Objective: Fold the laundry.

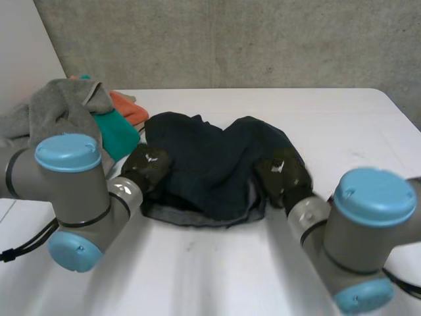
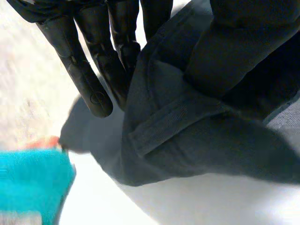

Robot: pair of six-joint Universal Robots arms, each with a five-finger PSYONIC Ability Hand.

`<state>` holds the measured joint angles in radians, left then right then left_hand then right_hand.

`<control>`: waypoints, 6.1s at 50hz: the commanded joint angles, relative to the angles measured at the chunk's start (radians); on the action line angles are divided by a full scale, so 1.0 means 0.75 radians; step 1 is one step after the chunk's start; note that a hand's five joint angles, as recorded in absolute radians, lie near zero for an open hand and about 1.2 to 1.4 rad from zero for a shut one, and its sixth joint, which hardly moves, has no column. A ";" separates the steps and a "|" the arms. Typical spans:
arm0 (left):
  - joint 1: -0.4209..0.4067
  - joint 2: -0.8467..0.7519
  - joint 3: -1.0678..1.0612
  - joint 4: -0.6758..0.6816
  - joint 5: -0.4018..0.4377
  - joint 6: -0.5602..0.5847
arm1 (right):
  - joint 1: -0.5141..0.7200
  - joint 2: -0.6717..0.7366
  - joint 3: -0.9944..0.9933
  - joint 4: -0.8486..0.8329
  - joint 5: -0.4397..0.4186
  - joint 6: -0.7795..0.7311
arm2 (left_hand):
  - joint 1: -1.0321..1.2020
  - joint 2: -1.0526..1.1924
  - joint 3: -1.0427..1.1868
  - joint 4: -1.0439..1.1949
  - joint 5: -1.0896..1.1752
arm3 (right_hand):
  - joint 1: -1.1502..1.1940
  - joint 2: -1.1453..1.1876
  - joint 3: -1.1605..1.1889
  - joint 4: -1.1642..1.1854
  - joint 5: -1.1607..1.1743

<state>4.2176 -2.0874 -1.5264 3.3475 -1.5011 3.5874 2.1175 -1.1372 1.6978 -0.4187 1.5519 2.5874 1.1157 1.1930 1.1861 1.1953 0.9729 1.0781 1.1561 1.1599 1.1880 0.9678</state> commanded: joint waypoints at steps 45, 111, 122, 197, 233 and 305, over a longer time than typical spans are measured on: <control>-0.304 0.347 0.017 -0.166 -0.122 -0.298 | -0.393 -0.187 -0.394 0.748 -0.042 0.027 | -1.164 -1.267 -1.258 -1.270 -1.206 | -1.205 -1.309 -1.314 -1.351 -1.290; 0.044 0.432 0.325 -0.152 0.073 -0.050 | 0.091 -0.594 -0.252 0.609 0.328 -0.024 | 0.374 0.271 0.280 0.268 0.332 | 0.424 0.320 0.315 0.278 0.339; 0.042 0.877 0.462 -0.107 -0.103 -0.181 | -0.031 -0.729 -0.905 0.992 0.246 0.035 | 0.374 0.271 0.280 0.268 0.332 | 0.424 0.320 0.315 0.278 0.339; -0.316 0.149 -0.294 -0.070 -0.162 -0.263 | -0.770 -0.323 0.174 0.875 -0.885 -0.719 | -0.721 -0.824 -0.815 -0.827 -0.764 | -0.522 -0.626 -0.631 -0.668 -0.607; -0.150 0.495 -0.202 -0.176 -0.236 -0.206 | -0.733 -0.425 0.023 0.693 -0.846 -0.102 | 0.374 0.271 0.280 0.268 0.332 | 0.424 0.320 0.315 0.278 0.339; -0.120 0.001 -0.119 0.022 -0.210 -0.071 | -0.332 -0.078 -0.267 0.564 -0.271 0.056 | 0.374 0.271 0.280 0.268 0.332 | -0.764 -0.868 -0.873 -0.911 -0.850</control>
<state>4.1252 -2.1449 -1.6090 3.3655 -1.6612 3.5228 1.8696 -1.0564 1.5003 -0.1015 1.3617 2.6423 1.1351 1.1921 1.1862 1.1950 0.9780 0.5129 0.5103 0.5193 0.5185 0.3293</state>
